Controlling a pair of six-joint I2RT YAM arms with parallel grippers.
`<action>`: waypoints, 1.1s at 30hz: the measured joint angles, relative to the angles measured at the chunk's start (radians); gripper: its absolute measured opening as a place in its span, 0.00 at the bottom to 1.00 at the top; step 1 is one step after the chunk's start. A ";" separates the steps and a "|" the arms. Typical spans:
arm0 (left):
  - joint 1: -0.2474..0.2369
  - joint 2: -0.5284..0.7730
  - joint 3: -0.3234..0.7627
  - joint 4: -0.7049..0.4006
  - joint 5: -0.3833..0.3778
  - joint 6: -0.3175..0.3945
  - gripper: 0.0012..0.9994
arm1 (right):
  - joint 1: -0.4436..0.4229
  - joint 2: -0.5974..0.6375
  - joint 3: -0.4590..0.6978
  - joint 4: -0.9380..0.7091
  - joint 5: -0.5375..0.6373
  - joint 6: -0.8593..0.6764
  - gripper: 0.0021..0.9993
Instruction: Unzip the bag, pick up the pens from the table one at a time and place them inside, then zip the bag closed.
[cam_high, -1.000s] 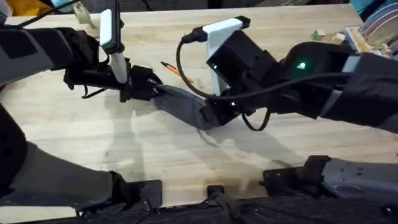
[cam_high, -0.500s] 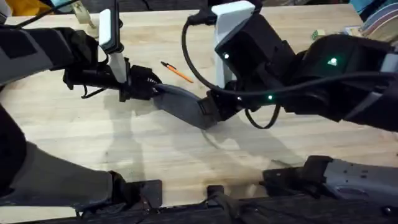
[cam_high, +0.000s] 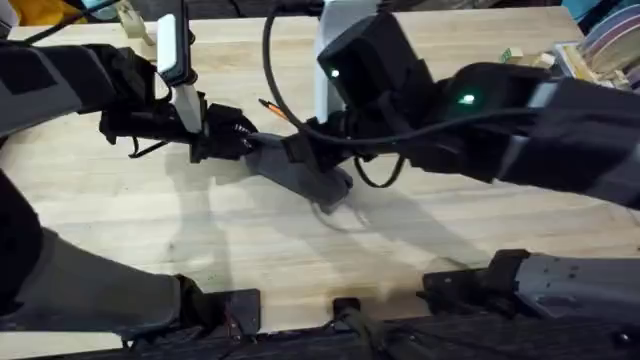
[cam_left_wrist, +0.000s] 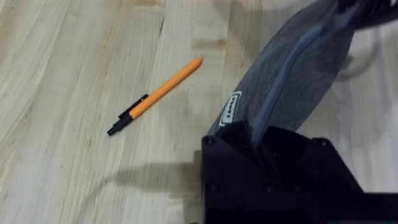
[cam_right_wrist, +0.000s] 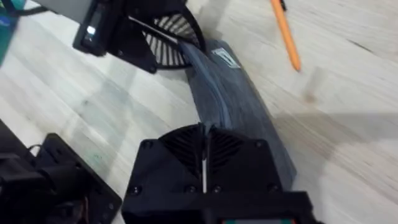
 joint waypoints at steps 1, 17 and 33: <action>0.000 0.000 0.000 -0.001 0.000 0.000 0.04 | -0.002 0.016 0.000 0.020 -0.013 0.007 0.03; 0.001 0.000 0.000 -0.002 0.000 0.000 0.04 | -0.028 0.219 0.076 0.254 -0.144 0.087 0.03; 0.002 0.000 0.006 0.000 -0.006 0.000 0.04 | -0.049 0.299 0.165 0.268 -0.177 0.090 0.39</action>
